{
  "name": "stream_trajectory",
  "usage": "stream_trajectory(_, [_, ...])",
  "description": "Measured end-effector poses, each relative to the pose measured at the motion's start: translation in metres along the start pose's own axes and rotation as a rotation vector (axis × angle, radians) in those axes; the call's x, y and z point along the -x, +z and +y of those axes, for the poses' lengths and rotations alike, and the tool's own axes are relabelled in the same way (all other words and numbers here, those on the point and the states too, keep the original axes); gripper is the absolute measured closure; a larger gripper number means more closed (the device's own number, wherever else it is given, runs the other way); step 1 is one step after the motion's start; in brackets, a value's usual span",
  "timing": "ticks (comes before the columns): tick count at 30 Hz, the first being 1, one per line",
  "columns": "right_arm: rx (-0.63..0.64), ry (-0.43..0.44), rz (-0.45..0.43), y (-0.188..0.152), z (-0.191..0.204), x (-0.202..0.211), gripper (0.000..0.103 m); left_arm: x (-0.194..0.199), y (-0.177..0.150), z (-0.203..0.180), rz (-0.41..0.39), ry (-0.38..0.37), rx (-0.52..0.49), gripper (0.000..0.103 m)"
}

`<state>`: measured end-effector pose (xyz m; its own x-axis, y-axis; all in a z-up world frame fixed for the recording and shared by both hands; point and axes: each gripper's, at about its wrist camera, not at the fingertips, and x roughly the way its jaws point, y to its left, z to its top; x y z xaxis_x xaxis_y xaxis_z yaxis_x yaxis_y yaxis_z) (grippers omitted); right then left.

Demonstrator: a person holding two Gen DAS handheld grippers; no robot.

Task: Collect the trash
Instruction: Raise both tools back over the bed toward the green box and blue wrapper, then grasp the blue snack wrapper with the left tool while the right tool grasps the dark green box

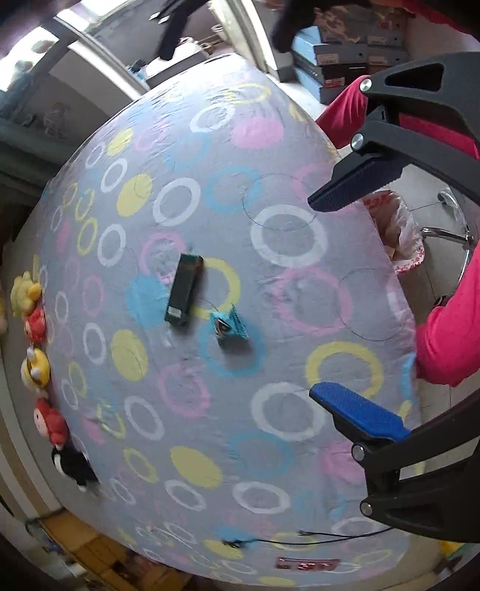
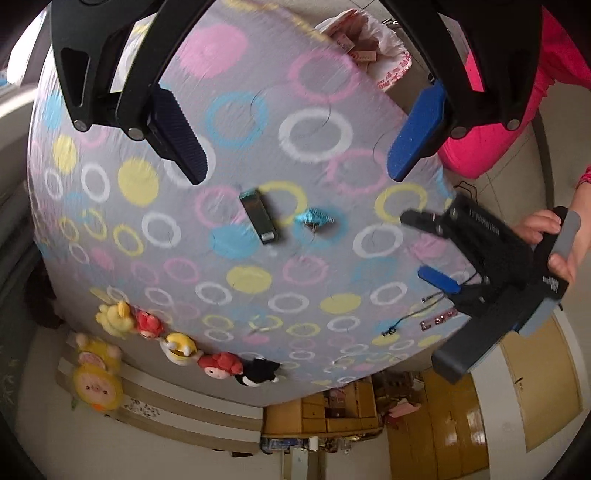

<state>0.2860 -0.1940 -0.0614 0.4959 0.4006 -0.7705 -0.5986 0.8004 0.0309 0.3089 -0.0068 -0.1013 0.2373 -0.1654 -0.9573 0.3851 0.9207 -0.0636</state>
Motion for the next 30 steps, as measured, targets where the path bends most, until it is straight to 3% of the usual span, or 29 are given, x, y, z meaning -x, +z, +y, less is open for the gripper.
stream_trajectory(5, [0.053,0.041,0.032,0.025,-0.021,-0.023,0.007,-0.023,0.03,-0.002,0.03,-0.001,-0.032,0.012])
stream_trajectory(12, [0.142,0.041,0.114,0.038,-0.032,-0.086,0.007,-0.075,0.054,0.01,0.09,-0.027,0.006,0.012])
stream_trajectory(30, [0.146,0.031,0.274,0.01,-0.069,-0.251,0.007,-0.206,0.08,0.058,0.193,-0.013,0.102,0.015])
